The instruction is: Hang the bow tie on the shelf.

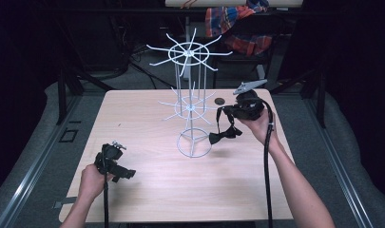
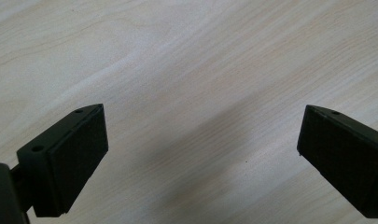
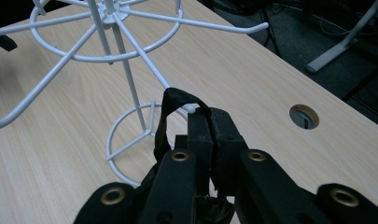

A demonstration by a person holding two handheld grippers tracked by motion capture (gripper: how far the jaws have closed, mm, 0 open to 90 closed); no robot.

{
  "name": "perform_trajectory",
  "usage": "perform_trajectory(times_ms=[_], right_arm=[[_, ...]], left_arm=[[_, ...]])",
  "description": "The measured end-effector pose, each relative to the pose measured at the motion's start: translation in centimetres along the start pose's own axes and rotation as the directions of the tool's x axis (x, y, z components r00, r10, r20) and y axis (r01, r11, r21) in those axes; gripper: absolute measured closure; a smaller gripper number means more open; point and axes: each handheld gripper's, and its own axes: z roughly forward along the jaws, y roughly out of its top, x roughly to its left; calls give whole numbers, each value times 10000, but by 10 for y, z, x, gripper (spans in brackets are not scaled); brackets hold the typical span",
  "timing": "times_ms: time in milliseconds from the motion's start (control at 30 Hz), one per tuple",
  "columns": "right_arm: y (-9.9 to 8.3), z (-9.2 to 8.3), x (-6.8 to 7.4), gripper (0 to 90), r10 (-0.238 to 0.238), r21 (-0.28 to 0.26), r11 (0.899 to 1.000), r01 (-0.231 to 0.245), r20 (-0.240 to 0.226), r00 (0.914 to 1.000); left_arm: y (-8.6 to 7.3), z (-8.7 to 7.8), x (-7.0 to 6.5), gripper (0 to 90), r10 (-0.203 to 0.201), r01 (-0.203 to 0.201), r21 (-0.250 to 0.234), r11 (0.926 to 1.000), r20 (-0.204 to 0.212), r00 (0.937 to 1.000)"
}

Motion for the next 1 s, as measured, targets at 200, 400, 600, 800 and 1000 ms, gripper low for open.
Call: perform_trajectory(times_ms=[200, 400, 600, 800, 1000], right_arm=[[-1, 5, 3, 878, -5, 96, 10000, 5, -31, 10000], [-1, 10, 7, 867, -65, 304, 9995, 67, -79, 9999], [0, 11, 9, 852, 6, 291, 9996, -2, -126, 9999], [0, 9, 9, 824, 78, 274, 9996, -72, -201, 9998], [0, 7, 9, 779, 73, 329, 9994, -65, -241, 9997]], left_arm=[[0, 0, 0, 18, 11, -11, 15, 10000, 9, 10000], [1, 1, 0, 18, 39, -39, 1, 10000, -10, 10000], [1, 0, -1, 18, 50, -50, -9, 10000, -25, 10000], [1, 1, -1, 18, 68, -68, -25, 10000, -14, 10000], [1, 1, -1, 18, 44, -44, -47, 10000, 6, 10000]])
